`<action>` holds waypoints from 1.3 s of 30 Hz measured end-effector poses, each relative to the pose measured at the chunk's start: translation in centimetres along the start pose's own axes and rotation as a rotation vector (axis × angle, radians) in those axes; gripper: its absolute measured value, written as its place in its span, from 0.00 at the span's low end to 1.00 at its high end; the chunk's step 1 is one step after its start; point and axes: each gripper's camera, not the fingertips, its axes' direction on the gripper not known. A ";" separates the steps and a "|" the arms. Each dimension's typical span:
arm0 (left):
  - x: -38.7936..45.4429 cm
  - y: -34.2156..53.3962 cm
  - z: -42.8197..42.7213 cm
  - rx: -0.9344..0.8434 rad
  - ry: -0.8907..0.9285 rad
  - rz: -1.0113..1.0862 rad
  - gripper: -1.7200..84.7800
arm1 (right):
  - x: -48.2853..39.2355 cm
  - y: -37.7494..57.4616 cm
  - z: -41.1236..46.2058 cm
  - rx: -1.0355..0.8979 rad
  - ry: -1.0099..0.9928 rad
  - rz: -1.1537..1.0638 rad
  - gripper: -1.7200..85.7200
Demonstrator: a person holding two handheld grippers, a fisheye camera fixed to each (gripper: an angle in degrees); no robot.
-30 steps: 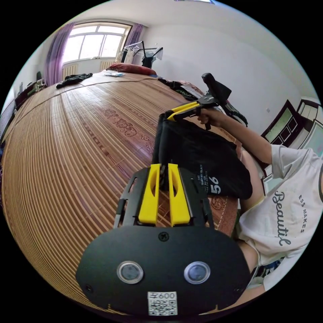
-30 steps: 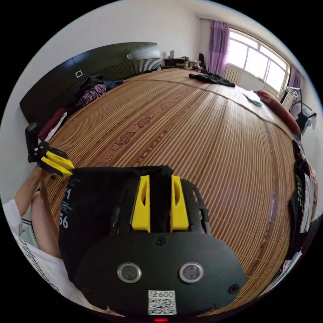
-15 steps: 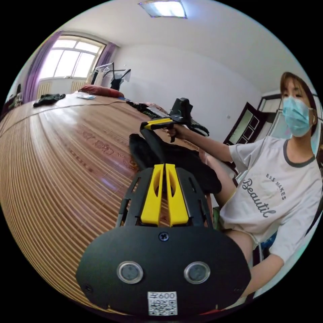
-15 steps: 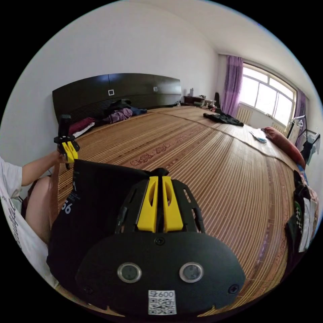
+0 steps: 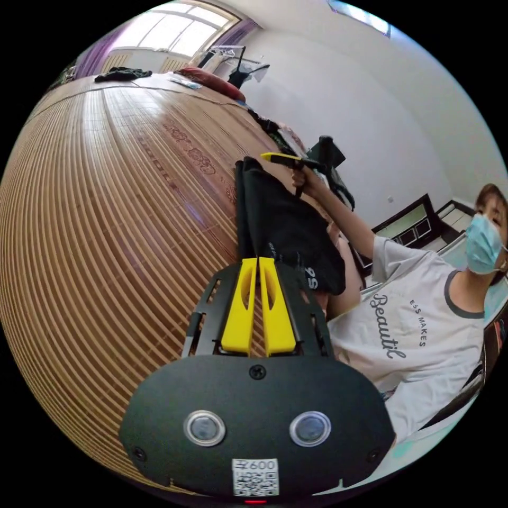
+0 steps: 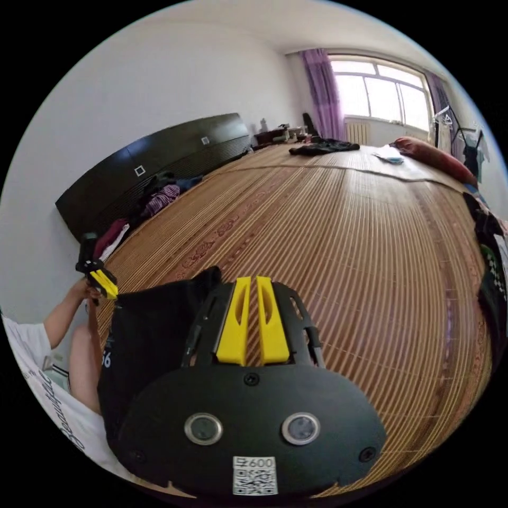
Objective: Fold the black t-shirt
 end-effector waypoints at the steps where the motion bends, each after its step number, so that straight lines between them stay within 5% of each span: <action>1: 0.2 0.8 -1.1 0.049 0.054 -0.026 0.03 | 0.4 0.4 -0.9 0.000 -0.019 -0.023 0.01; 9: 5.0 3.8 -4.6 0.184 0.064 -0.004 0.03 | -4.4 -0.8 -0.9 -0.037 -0.082 -0.238 0.01; 16: 10.0 4.0 -6.1 0.170 0.039 0.167 0.03 | -6.6 -4.3 11.3 -0.395 -0.086 -0.338 0.01; 24: 8.6 6.3 -3.6 0.085 0.105 0.072 0.02 | -4.2 -3.0 11.2 -0.329 -0.122 -0.378 0.01; 31: 8.5 6.6 0.2 -0.144 -0.032 -0.091 0.02 | -0.7 -1.8 10.0 -0.277 -0.166 -0.310 0.01; 39: 10.6 6.7 -3.3 0.176 -0.105 -0.092 0.02 | -3.1 5.7 -4.5 -0.076 -0.159 -0.302 0.01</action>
